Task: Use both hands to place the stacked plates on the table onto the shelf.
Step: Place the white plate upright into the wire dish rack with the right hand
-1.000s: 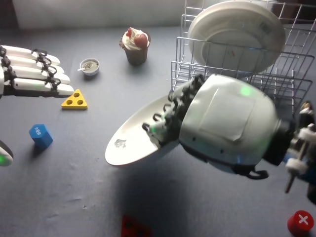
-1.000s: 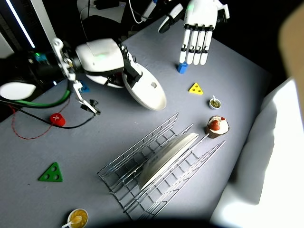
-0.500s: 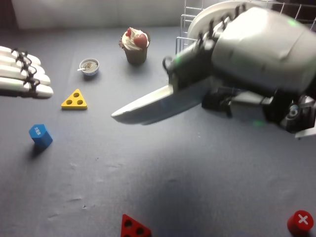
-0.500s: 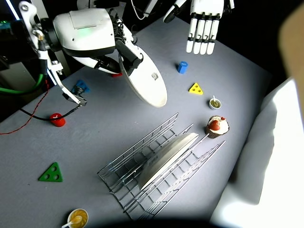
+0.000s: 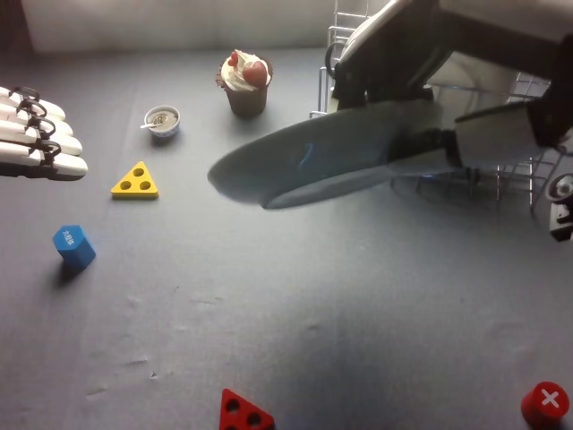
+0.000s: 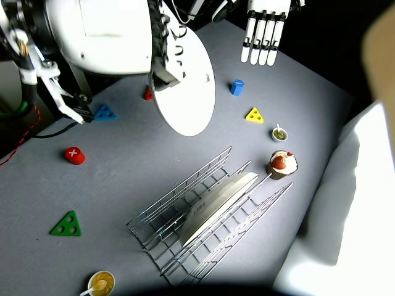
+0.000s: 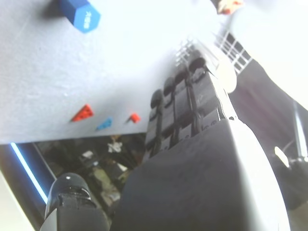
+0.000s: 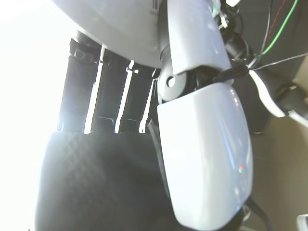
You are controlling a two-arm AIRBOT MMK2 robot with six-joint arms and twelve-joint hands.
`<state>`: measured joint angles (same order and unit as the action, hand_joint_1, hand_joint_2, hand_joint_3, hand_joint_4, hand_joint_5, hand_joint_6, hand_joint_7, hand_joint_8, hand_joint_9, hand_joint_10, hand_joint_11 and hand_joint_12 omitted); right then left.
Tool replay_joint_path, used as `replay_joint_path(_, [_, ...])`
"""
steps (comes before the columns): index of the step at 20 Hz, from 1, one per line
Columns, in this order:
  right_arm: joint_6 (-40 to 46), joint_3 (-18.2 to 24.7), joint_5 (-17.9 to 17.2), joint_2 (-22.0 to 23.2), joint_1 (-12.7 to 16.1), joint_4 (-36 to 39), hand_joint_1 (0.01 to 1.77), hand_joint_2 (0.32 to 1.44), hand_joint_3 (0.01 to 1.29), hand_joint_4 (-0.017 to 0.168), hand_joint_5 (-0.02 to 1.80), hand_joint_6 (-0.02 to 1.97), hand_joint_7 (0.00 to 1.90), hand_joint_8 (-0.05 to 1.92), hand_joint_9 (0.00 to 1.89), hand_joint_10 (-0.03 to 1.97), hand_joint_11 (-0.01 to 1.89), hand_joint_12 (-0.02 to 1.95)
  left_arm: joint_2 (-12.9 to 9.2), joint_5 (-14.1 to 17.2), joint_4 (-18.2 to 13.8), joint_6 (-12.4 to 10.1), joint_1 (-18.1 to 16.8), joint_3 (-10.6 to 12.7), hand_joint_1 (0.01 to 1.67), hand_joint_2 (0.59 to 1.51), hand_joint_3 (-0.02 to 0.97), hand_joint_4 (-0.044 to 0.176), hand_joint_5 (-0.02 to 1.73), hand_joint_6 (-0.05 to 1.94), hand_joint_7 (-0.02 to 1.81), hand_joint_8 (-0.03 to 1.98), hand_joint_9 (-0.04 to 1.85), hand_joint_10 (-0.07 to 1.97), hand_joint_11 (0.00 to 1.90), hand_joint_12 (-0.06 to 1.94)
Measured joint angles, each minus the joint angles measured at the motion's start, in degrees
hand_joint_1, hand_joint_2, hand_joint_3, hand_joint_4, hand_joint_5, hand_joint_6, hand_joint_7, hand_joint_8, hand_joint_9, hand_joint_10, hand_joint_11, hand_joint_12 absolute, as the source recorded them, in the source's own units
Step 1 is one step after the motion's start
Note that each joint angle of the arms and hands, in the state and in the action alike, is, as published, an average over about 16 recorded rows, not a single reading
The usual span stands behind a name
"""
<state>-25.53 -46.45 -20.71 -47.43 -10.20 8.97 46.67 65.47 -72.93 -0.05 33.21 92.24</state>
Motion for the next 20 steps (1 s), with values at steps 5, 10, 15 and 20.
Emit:
replay_joint_path(5, [13.68, -3.6, 3.75, 0.38, 2.31, 5.06, 1.48, 0.96, 0.01, -0.008, 0.95, 0.69, 1.24, 0.38, 1.24, 0.49, 1.09, 0.92, -0.36, 0.93, -0.04, -0.26, 0.0, 0.0, 0.03, 0.9, -0.001, 0.0, 0.11, 0.02, 0.14, 0.0, 0.15, 0.01, 0.15, 0.01])
replay_joint_path(10, [24.39, -7.26, 5.63, 0.39, 3.75, 8.89, 1.48, 0.96, 0.01, -0.008, 0.95, 0.67, 1.22, 0.43, 1.24, 0.52, 1.11, 0.83, -0.62, 1.67, -0.09, -0.36, 0.0, 0.0, 0.03, 0.897, -0.001, 0.0, 0.11, 0.02, 0.14, 0.0, 0.15, 0.01, 0.14, 0.01])
replay_joint_path(15, [33.49, -10.58, 6.31, 0.42, 4.94, 12.0, 1.48, 0.96, 0.01, -0.009, 0.95, 0.68, 1.21, 0.46, 1.24, 0.54, 1.13, 0.77, -0.78, 2.18, -0.12, -0.43, 0.0, 0.0, 0.04, 0.895, -0.001, 0.0, 0.1, 0.02, 0.13, 0.0, 0.15, 0.01, 0.13, 0.01])
replay_joint_path(20, [40.38, -13.17, 6.66, 0.46, 5.76, 14.55, 1.47, 0.96, 0.01, -0.009, 0.93, 0.71, 1.16, 0.59, 1.2, 0.68, 1.21, 0.47, -0.97, 2.81, -0.12, -0.48, 0.0, 0.0, 0.05, 0.892, -0.002, 0.0, 0.1, 0.02, 0.13, 0.0, 0.14, 0.01, 0.13, 0.01])
